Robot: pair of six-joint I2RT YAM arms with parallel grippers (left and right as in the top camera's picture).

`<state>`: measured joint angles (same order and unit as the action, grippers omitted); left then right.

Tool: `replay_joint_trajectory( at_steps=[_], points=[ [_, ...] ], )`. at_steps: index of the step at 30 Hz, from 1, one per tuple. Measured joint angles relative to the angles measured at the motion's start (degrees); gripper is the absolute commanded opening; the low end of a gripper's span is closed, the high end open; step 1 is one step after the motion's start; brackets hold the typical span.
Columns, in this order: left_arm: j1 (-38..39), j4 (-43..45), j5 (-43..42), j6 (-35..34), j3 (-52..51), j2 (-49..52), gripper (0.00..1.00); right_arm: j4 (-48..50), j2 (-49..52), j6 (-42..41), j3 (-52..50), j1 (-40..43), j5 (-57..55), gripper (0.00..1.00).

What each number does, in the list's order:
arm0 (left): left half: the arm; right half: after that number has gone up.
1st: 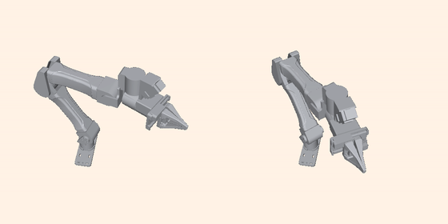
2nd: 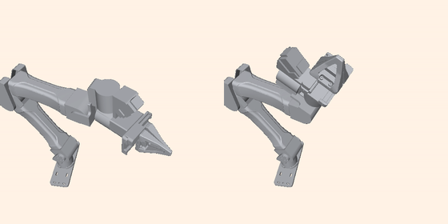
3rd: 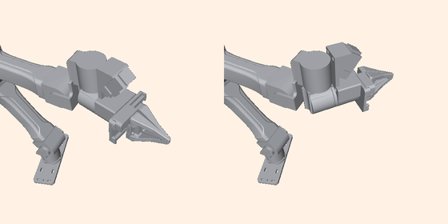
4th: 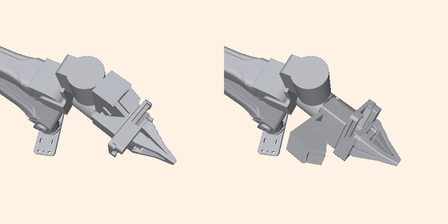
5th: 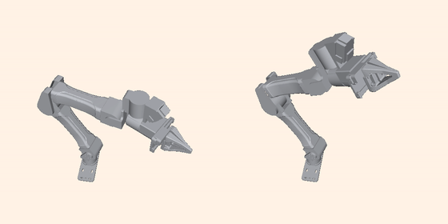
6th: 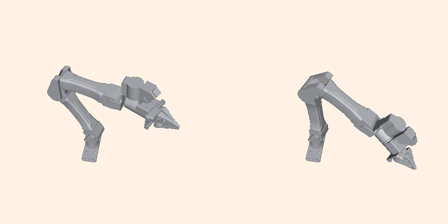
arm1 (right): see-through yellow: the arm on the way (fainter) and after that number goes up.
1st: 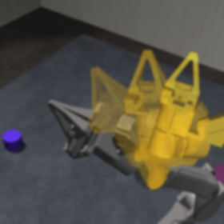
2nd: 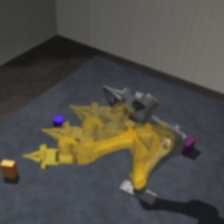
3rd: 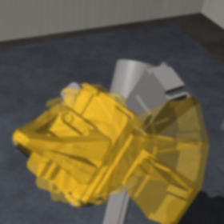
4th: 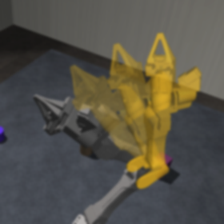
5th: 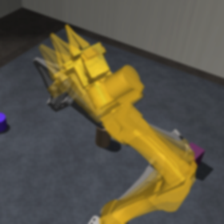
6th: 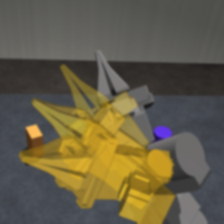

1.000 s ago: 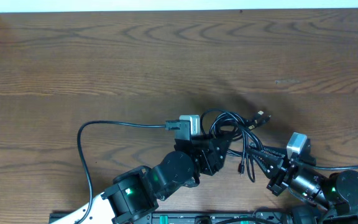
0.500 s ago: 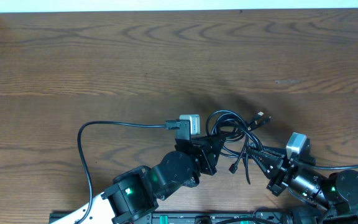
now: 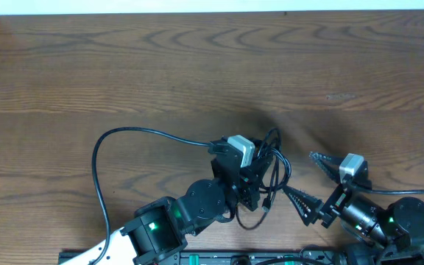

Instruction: Untangle cables

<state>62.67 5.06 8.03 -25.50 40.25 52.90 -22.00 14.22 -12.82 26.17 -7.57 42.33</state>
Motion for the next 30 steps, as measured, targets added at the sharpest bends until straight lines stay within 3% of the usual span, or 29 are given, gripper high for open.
replay_joint_trajectory(
  at_steps=[5,13,30],
  points=[
    [0.00,1.57,-3.17,5.16,0.00,0.02,0.08,-0.63,0.00,0.00,0.00,0.00,-1.95,0.99],
    [0.00,2.86,-19.89,10.45,0.00,0.13,0.08,-0.68,0.00,-0.02,0.00,0.00,-3.85,0.99],
    [-0.81,-0.07,-44.39,11.69,0.00,0.57,0.07,-6.91,-0.11,-5.16,0.02,-0.44,-12.50,0.99]
  ],
)
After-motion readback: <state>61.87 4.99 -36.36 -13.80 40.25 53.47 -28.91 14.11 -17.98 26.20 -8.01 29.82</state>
